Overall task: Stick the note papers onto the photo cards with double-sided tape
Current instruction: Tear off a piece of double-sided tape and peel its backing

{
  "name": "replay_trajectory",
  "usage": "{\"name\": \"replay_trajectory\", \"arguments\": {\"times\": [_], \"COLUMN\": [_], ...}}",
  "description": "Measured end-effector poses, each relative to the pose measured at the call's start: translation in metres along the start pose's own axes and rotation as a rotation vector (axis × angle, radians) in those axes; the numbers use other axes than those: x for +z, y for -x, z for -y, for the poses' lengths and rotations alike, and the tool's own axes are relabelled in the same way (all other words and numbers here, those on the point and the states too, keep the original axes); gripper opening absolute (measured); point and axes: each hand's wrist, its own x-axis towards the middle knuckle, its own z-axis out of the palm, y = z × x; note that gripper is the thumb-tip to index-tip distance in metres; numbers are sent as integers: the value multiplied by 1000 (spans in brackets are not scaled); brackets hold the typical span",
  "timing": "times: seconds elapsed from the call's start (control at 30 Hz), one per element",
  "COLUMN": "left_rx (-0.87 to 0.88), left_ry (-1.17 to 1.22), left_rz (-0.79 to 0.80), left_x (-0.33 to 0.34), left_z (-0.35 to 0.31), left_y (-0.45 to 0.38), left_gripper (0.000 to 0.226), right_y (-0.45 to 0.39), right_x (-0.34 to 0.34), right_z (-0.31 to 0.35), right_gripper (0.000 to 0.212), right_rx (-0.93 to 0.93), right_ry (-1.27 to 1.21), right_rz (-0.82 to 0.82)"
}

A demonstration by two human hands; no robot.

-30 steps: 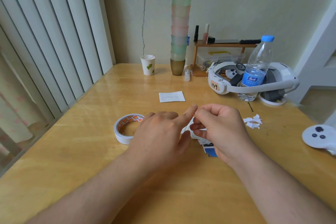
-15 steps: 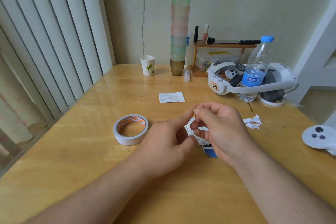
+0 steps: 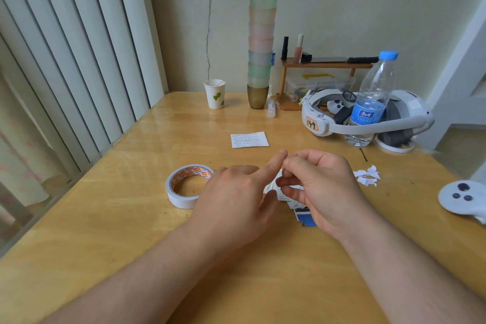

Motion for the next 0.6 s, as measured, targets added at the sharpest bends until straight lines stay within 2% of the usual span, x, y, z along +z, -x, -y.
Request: {"name": "replay_trajectory", "arguments": {"times": [0.17, 0.3, 0.47, 0.6], "left_rx": [19, -6, -151, -172], "left_ry": [-57, 12, 443, 522], "left_rz": [-20, 13, 87, 82], "left_x": [1, 0, 0, -5], "left_z": [0, -1, -12, -17], "left_y": [-1, 1, 6, 5], "left_gripper": [65, 69, 79, 78], "right_y": [-1, -1, -2, -2], "right_x": [0, 0, 0, -1], "right_z": [-3, -4, -7, -7], "right_gripper": [24, 21, 25, 24], "right_rx": [-14, -44, -123, -142], "right_ry": [12, 28, 96, 73], "right_rz": [26, 70, 74, 80]}}
